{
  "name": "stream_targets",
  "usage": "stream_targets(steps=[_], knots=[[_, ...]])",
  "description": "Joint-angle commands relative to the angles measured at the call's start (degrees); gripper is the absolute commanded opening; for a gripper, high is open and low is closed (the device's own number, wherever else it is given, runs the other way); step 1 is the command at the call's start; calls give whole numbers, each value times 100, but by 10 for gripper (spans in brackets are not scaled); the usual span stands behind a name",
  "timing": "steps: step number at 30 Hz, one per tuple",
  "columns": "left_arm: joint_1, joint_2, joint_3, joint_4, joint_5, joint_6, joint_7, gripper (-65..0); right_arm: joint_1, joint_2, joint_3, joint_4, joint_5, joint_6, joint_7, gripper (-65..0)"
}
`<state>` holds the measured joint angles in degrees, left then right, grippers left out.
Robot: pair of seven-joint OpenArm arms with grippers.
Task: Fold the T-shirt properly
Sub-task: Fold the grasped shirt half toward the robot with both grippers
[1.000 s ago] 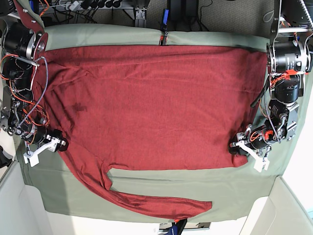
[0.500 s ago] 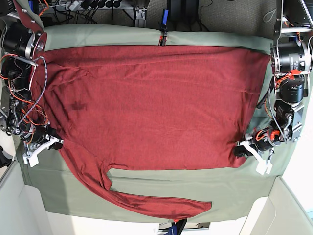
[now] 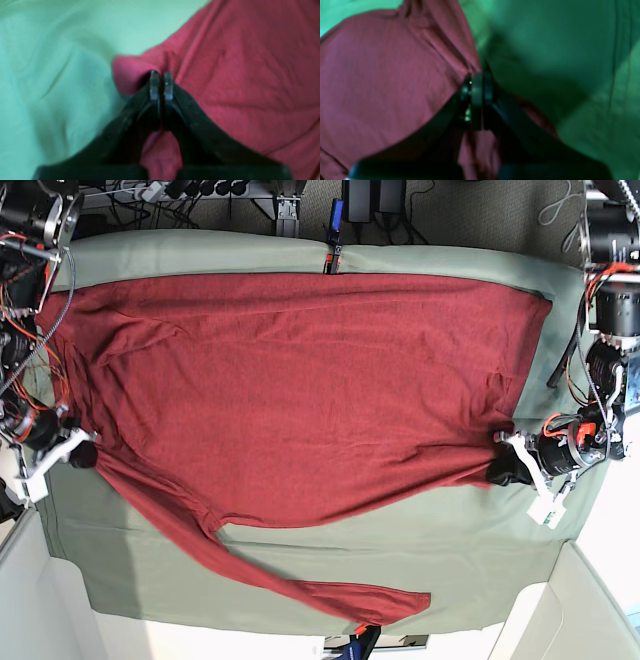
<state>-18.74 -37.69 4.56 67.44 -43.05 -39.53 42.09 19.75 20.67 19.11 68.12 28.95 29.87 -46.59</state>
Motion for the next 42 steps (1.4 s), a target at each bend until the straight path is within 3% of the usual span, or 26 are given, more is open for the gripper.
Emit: stream_targets(steps=[1,4,9,10,14,16,18,21,27,29,38,39,40,42], knots=[[4,-203,-46,282,-90,-47,-39,-650,-17,195,48,221,114,17,92,-650],[433,-426,-46,734,-92,-47,-24,-650,-437,391,96,564,297,20,101,-650],[756,-426,-46,824,-85,-47,-28,-650,-695,518,118,673,354,17,116,-650],[785,-402,-46,824,-83,-47,-26,-618,-691,518,118,671,358,15,116,-650],[844,-374,-46,813,22,-47,-31,-369,-688,516,118,671,365,13,136,-650],[798,-376,-46,813,275,85,-238,-333,-691,516,118,671,363,11,136,-631],[673,-372,-46,802,540,496,-402,-333,-691,516,118,671,365,11,136,-553],[350,-282,-46,459,732,743,-400,-333,-693,516,118,671,363,-4,118,-495],[-529,83,-46,-1091,452,721,-337,-333,-691,516,118,671,365,-4,116,-494],[-710,199,-46,-1471,236,577,-146,-333,-691,516,118,671,365,-4,114,-494],[-761,343,-46,-1784,66,334,160,-335,-688,516,118,671,448,-4,118,-494],[-761,341,-46,-1784,68,267,166,-351,-688,516,118,671,505,-4,125,-494],[-761,341,-46,-1784,70,199,168,-408,-688,511,118,671,522,-4,153,-494],[-761,339,-46,-1784,83,15,166,-574,-675,498,118,671,511,-4,227,-494]])
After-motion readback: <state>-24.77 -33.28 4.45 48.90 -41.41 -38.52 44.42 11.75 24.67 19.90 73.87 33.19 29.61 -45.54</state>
